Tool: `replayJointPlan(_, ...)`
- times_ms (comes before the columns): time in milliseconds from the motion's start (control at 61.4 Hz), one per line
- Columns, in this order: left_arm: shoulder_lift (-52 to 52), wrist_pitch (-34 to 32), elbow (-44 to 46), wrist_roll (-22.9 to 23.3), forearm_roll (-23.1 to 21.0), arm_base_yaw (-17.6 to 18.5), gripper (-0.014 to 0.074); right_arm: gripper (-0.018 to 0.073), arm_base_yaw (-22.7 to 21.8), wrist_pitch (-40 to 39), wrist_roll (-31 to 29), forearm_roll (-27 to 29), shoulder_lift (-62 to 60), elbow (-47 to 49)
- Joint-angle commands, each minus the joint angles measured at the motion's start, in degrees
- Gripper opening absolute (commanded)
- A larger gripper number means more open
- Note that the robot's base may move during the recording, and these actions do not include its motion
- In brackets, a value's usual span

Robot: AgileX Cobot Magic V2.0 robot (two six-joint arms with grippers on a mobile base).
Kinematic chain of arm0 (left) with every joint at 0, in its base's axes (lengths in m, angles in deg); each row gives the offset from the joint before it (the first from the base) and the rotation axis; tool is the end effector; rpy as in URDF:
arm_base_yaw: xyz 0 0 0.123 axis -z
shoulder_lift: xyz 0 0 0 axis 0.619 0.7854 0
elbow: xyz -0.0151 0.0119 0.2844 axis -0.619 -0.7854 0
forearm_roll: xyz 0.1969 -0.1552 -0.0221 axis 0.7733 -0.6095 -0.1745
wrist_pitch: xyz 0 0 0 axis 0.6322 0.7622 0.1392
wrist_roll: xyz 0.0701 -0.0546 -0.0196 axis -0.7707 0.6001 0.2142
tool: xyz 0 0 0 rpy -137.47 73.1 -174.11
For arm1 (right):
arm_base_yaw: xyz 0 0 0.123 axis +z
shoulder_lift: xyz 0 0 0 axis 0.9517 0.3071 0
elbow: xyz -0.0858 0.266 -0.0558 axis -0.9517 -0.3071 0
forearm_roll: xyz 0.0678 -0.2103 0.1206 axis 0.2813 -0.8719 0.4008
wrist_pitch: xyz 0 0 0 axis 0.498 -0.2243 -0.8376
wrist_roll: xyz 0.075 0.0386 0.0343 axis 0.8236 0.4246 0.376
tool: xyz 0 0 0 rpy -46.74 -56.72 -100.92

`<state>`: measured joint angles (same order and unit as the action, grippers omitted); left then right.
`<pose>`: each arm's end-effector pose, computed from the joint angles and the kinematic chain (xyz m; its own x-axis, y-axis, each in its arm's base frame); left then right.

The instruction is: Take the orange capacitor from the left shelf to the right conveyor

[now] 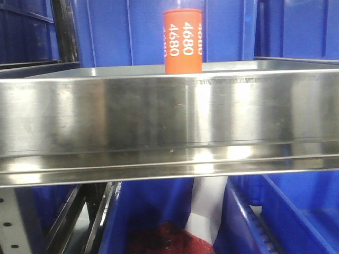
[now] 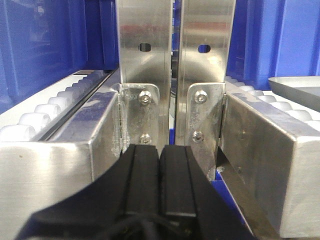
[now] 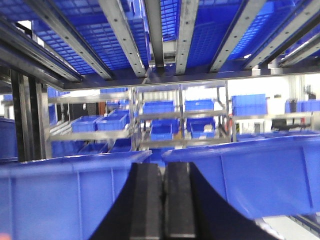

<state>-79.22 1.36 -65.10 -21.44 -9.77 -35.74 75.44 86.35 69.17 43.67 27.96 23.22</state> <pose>0.0565 -0.0027 0.1975 0.0064 -0.0003 -1.0000 0.0455 0.9990 0.0000 0.0416 0.0041 0.3402 0.3544 0.1535 -0.9224 -0.1243 0.9854 0.1162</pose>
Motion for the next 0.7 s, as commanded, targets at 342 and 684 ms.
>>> replayJointPlan(342, -0.55, -5.14, -1.5, 0.23, -0.34, 0.26, -0.0125, 0.0488, 23.86, -1.58, 2.43, -3.1, 35.52, 20.05)
replayJointPlan(684, -0.55, -5.14, -1.5, 0.23, -0.34, 0.26, -0.0125, 0.0627, 33.52, -6.13, 2.51, -3.05, 54.27, 23.07)
